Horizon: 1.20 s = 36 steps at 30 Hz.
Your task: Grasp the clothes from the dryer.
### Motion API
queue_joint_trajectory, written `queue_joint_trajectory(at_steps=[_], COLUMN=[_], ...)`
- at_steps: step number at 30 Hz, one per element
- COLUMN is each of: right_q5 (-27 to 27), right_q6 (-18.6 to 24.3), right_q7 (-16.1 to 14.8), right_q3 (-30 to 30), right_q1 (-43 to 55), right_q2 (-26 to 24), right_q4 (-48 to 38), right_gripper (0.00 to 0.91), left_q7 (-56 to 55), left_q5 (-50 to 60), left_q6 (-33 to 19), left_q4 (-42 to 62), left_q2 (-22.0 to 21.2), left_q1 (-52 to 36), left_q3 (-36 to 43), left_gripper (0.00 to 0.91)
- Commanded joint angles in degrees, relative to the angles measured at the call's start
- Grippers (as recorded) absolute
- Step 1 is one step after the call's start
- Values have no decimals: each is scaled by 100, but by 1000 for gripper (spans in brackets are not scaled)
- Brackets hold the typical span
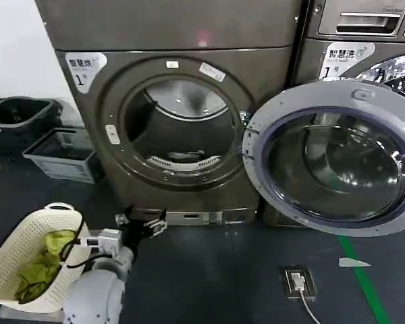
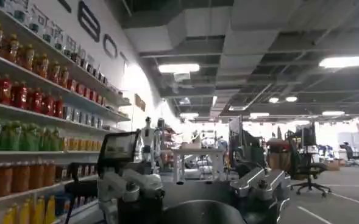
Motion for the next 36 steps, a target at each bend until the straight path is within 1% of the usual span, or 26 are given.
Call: queue_joint_trajectory(at_steps=[1,5,12,14,20,36], right_q5=[4,15,14,194,396,420], right_q6=[4,11,143,134,172,237], right_q7=[4,10,67,144,209,219], right_q3=[-5,-37,-43,-43,-16,-24], right_q1=[1,4,33,32,37,57], right_q2=[-8,20,38,82,139,167], right_q4=[4,13,45,85,85,96], right_gripper=[907,907,907,907,907,907], left_q7=[-12,-25,-31,-36,-60,-73], left_q5=[-11,-27,-41,-23,-39,-50], left_q6=[281,281,281,281,281,281], left_q4=[8,29,9,-12,-59,-84], left_q2=[8,1,-28,-38,-27,-31], left_q1=[-17,-71,-38,-12,28,28], left_q3=[27,45,45,55,55,64], left_gripper=[907,907,907,907,907,907])
